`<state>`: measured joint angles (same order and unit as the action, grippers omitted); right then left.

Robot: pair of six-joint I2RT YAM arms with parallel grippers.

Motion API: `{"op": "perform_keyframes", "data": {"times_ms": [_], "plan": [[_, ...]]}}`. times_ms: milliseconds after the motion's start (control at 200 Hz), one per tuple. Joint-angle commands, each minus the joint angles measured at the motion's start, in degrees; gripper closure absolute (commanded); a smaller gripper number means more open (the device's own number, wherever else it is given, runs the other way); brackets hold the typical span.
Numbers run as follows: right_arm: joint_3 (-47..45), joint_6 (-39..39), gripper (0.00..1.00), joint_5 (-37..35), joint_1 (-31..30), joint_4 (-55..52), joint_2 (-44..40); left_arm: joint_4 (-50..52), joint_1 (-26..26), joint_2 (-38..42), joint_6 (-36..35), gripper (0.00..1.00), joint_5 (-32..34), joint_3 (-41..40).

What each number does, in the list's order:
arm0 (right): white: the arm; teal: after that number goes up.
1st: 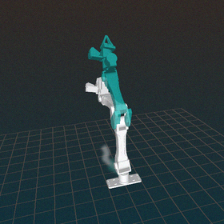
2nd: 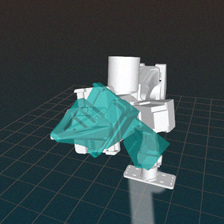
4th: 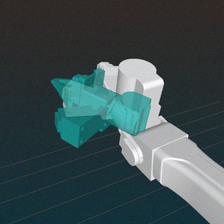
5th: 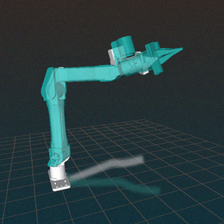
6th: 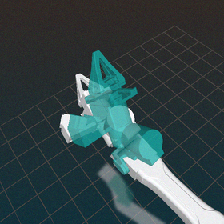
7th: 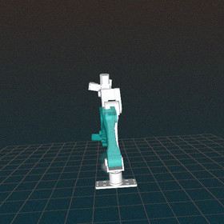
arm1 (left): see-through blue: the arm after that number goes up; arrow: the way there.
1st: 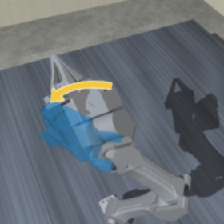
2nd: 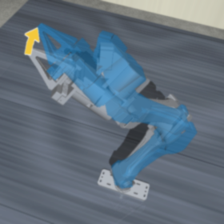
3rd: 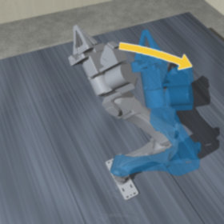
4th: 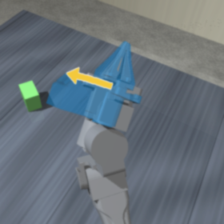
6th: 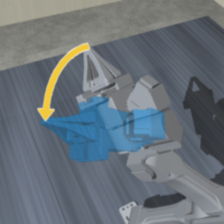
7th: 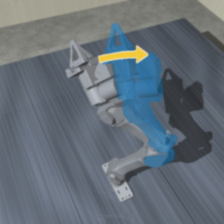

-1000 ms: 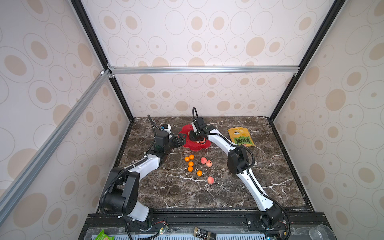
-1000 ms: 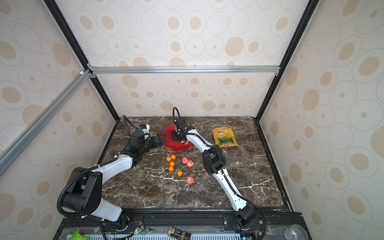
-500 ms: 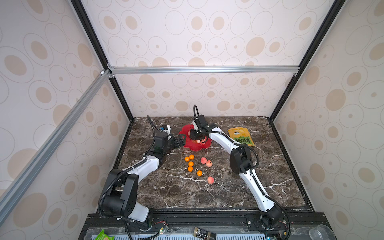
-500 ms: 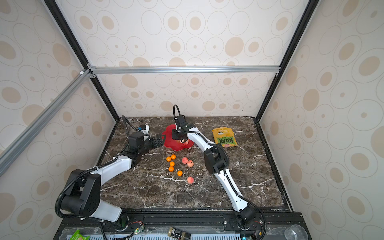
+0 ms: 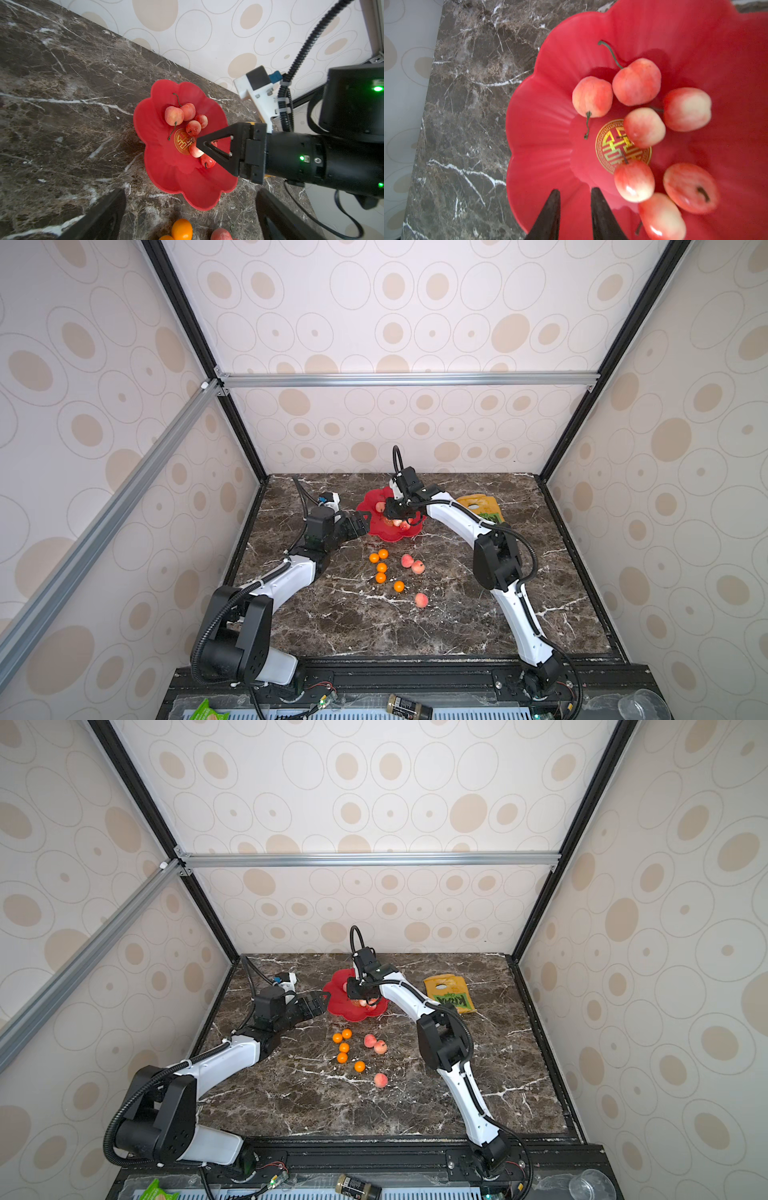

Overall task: Arrange fruit in a fruit bowl
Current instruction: Place the fruit in the fruit bowl, then pick up the fruit from the center of the table.

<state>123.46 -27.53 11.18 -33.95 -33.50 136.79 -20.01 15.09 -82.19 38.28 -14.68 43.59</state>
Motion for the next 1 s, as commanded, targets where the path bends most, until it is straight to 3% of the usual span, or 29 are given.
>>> {"op": "perform_keyframes", "data": {"times_ms": [0,445,990], "plan": [[-6.4,1.2,0.71,-0.9,-0.1,3.4,-7.6,0.6,-0.4,2.4,-0.4,0.02,0.6,-1.2],[-37.8,4.0,0.72,-4.8,-0.2,9.2,-31.0,3.1,3.1,9.4,-1.0,0.02,0.5,-6.1],[-48.8,4.0,0.71,-6.5,0.2,0.0,-40.5,4.2,17.7,9.6,-4.1,0.02,2.8,-8.0]]}}
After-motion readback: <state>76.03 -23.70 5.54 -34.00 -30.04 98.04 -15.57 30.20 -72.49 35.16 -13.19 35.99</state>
